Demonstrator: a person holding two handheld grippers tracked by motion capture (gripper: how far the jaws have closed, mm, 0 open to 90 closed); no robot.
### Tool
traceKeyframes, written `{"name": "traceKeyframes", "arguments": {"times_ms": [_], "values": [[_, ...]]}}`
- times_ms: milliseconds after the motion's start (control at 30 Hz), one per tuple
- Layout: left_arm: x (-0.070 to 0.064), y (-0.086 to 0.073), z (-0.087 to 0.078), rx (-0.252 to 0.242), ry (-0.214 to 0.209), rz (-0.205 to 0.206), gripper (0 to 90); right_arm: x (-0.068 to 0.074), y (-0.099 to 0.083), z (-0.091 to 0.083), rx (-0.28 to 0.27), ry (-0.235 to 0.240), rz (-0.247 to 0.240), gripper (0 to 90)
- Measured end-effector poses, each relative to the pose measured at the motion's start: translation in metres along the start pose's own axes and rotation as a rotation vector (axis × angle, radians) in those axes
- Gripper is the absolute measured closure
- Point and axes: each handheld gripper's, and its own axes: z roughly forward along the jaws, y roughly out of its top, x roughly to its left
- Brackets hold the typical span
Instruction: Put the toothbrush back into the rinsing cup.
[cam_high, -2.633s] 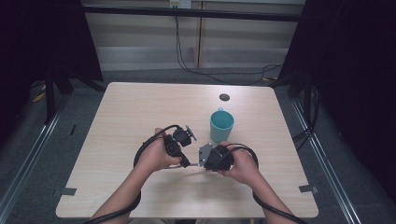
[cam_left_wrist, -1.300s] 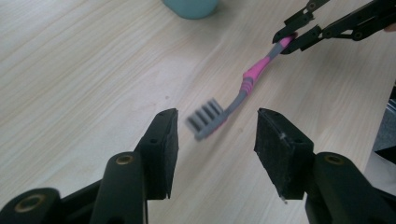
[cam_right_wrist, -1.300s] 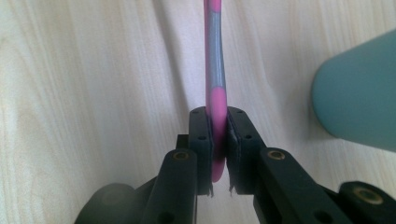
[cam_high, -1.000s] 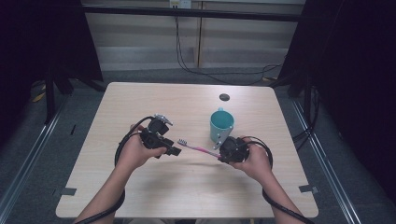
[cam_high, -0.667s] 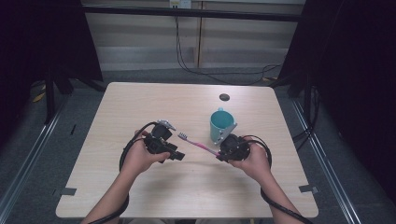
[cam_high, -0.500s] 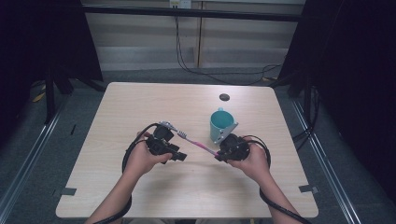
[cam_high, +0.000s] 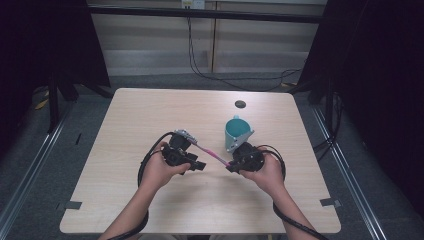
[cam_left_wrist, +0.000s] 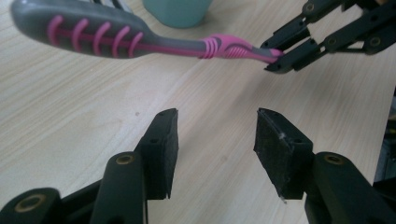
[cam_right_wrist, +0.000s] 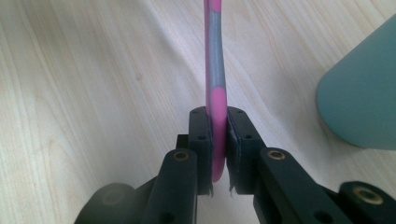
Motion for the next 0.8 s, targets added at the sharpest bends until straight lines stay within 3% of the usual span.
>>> {"name": "traceKeyframes", "arguments": {"times_ms": [67,333,800], "values": [[-0.0008,0.0002,0.0009,-0.011,0.0,-0.015,49.6,0.0006,0.0012,0.0,-0.007,0.005,0.007,81.9],[-0.001,-0.0007,0.0043,-0.021,0.021,-0.018,49.9,0.0025,0.0044,0.0013,-0.016,0.007,0.026,81.9],[-0.0075,0.0028,0.0065,-0.086,0.029,-0.021,55.4,0.0056,0.0064,0.0035,-0.044,0.019,0.076,81.9]]}}
